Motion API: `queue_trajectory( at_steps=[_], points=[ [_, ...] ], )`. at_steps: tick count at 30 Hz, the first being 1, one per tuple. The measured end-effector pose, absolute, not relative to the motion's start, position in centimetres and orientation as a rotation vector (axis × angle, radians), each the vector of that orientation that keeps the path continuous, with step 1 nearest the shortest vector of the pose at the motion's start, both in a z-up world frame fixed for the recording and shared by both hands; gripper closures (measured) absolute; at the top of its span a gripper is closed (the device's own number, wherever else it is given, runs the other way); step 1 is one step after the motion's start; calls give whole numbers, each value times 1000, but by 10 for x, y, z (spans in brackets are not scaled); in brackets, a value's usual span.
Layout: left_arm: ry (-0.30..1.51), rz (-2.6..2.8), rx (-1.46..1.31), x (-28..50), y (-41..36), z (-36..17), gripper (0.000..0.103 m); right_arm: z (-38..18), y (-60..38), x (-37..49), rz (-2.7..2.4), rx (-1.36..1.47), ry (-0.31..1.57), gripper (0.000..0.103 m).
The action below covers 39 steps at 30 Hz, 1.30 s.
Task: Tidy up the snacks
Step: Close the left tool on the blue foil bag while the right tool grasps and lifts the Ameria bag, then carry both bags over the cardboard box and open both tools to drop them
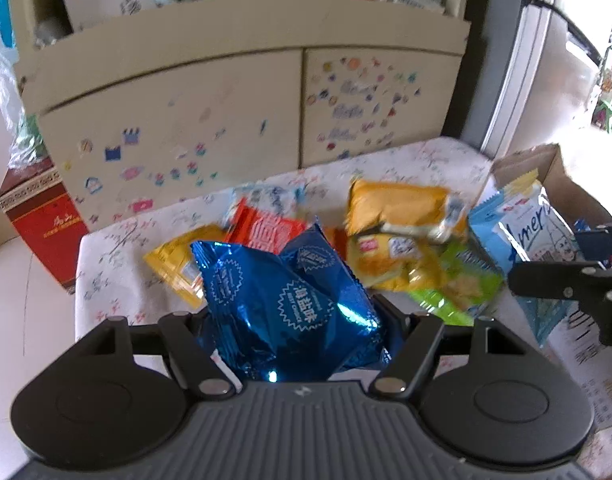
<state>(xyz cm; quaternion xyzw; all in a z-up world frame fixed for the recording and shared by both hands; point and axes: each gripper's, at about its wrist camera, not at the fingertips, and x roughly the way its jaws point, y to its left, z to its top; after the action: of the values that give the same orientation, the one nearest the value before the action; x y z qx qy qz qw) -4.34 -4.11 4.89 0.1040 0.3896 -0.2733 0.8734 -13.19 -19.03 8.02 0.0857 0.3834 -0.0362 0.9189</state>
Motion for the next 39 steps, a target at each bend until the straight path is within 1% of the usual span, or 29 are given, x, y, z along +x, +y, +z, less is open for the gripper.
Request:
queue_trajectory(
  at_steps=[7,18,23,39],
  points=[
    [758,-594,173,-47,-56,66,30,100,-209,-143,-109,222,722,44],
    [727,-663,118,-57,-94,77,30,120,-245,-164,-195,301,656,44],
    [734,-711,51,-67,-115,78,30,125,-267,-176,-270,348,639,44],
    [698,-937,95,-121,-186,84,30,128,-313,-213,-447,464,604,44]
  ],
)
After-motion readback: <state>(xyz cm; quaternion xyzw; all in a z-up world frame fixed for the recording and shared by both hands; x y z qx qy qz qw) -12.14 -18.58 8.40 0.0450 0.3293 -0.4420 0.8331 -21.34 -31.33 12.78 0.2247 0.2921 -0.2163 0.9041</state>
